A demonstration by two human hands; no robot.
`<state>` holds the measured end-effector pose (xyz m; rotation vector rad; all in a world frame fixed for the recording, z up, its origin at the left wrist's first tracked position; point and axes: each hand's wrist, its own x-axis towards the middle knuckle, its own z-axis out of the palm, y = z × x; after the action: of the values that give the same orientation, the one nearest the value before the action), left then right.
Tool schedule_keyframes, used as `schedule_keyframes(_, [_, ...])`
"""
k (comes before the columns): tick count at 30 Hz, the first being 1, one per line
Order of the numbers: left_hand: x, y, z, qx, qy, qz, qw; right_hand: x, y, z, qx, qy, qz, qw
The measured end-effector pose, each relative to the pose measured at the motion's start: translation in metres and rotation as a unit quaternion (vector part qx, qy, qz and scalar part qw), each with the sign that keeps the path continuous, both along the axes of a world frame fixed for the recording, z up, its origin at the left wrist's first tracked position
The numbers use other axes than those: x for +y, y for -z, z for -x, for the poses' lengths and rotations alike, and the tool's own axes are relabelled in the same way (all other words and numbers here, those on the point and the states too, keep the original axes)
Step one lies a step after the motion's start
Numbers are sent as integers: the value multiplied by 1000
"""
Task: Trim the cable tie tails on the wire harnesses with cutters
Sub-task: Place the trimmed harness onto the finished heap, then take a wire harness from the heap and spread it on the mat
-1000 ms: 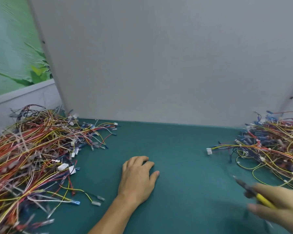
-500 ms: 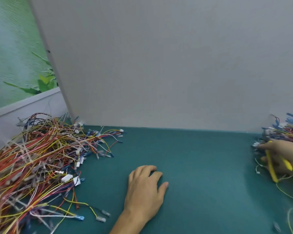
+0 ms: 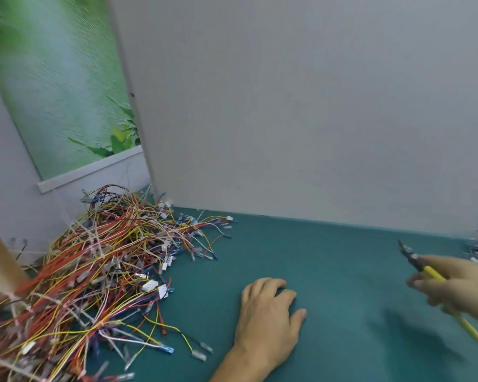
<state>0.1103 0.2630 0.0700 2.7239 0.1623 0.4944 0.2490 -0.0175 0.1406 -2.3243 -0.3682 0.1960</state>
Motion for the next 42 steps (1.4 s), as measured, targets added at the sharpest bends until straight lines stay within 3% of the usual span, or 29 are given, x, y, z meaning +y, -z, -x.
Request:
schedule_keyframes(2, [0, -3, 0, 18, 4, 10, 1000, 20, 13, 19, -105, -32, 154, 982])
schedule_keyframes(4, [2, -7, 0, 31, 6, 36, 999, 28, 28, 46, -134, -65, 257, 955])
schedule_keyframes(8, [19, -34, -13, 35, -43, 66, 996, 34, 42, 79, -218, 25, 284, 934])
schedule_keyframes(12, [69, -79, -43, 20, -157, -88, 984, 38, 41, 86, -219, 55, 312, 923])
schedule_keyframes(17, [145, -105, -66, 137, -268, -235, 924, 38, 41, 86, -231, 43, 334, 913])
schedule_keyframes(21, [182, -93, -68, 210, -298, -242, 899, 37, 44, 87, -261, 32, 304, 916])
schedule_keyframes(32, [182, -106, -65, 250, -226, -217, 916, 38, 51, 82, -267, 27, 348, 898])
schedule_keyframes(38, [168, -143, -60, 184, -249, -285, 907, 39, 53, 79, -257, 30, 352, 900])
schedule_keyframes(40, [166, -155, -59, 155, -243, -230, 930, 39, 53, 78, -257, 33, 357, 898])
schedule_keyframes(42, [165, -168, -58, 108, -218, -97, 965, 38, 54, 77, -259, 33, 360, 896])
